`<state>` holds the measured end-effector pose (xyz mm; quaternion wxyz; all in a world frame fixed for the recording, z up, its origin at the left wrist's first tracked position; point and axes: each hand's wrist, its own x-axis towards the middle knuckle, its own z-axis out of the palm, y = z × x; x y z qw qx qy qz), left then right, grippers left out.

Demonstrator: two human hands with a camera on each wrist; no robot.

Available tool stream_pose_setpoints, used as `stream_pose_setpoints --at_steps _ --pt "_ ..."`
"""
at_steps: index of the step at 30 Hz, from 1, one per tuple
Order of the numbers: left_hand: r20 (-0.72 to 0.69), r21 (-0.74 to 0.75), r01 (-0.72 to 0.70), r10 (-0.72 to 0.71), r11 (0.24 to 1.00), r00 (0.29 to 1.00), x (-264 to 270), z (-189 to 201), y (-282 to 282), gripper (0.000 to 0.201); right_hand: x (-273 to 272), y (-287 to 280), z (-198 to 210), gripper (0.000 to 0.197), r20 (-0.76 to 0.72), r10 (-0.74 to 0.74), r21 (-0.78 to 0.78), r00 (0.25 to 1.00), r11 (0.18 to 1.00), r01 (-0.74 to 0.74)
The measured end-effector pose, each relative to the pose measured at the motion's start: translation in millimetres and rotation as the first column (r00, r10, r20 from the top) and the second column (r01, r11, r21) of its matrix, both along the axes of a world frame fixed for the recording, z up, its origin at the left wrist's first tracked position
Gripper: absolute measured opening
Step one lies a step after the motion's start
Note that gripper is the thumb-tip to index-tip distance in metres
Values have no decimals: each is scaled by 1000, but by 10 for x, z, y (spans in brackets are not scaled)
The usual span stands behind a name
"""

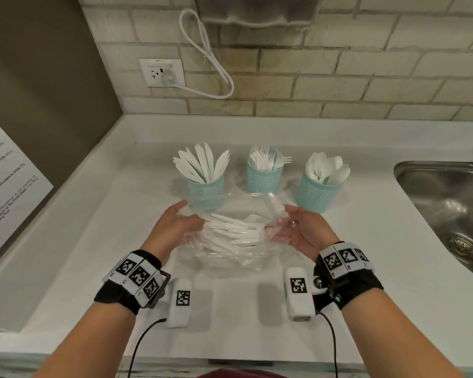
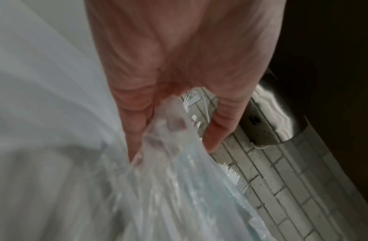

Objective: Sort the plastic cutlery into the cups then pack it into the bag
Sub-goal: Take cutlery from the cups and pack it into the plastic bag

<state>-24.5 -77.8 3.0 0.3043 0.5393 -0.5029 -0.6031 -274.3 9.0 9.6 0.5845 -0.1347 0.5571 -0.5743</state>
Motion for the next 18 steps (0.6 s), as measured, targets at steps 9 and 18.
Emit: stream_pose_setpoints --at_steps 9,18 --pt "192 -180 -99 133 979 972 93 -200 -125 38 -37 55 45 9 105 219 -24 970 976 -218" --pt "463 -439 74 155 896 872 473 -87 -185 14 -270 22 -53 42 -685 -32 84 728 989 122"
